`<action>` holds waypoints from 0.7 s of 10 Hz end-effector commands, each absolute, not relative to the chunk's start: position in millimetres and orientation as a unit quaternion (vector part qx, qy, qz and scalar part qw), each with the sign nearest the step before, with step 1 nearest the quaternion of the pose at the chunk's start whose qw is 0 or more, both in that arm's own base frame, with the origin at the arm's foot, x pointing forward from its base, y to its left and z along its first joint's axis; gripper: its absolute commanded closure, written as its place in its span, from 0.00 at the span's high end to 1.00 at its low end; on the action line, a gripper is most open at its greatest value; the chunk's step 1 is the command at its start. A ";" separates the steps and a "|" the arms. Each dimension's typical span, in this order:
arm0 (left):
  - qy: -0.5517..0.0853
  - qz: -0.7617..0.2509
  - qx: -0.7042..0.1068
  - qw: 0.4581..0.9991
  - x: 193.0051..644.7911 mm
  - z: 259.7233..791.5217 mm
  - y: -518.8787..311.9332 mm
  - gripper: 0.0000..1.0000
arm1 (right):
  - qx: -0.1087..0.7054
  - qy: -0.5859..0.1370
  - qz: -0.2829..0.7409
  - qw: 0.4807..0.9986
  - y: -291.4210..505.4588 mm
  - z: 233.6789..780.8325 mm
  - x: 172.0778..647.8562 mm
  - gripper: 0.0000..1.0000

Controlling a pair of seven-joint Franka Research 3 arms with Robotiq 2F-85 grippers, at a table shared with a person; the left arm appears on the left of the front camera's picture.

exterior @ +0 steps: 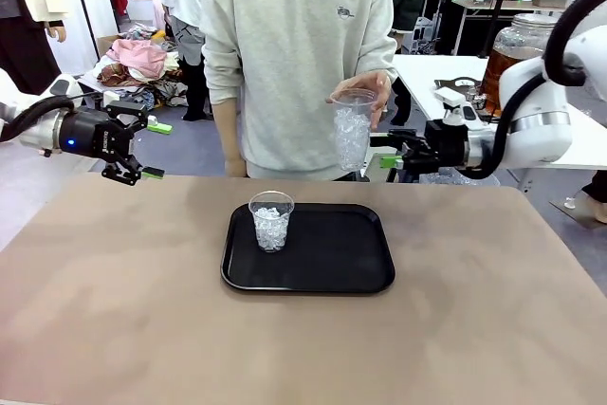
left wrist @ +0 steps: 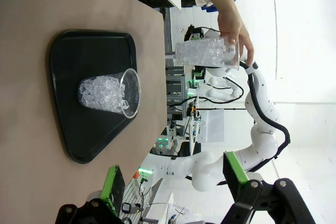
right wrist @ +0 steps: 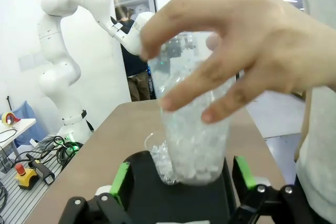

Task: Pour the drink into the iced cup.
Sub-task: Open the gripper to release the iced cup you were holding.

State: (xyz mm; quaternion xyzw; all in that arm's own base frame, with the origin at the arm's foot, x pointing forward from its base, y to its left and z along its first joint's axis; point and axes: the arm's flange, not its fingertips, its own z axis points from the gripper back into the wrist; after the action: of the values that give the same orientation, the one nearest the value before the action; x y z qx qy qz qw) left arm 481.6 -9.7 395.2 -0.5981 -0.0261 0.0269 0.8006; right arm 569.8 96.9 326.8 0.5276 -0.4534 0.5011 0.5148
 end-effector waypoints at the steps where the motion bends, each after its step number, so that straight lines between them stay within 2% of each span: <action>1: -0.026 0.026 -0.598 0.801 481.2 395.7 -9.6 1.00 | 0.514 -0.462 0.495 0.527 75.9 325.6 545.8 1.00; 7: -0.026 0.026 -0.598 0.801 481.2 395.7 -9.6 1.00 | 0.475 -0.480 0.508 0.535 31.3 309.7 485.7 1.00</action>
State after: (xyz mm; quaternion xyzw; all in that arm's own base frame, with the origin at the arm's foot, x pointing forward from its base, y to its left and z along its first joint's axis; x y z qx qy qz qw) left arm 481.6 -9.7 395.2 -0.5981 -0.0261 0.0270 0.8006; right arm 500.6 33.9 306.5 0.4892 -0.4731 0.4997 0.5359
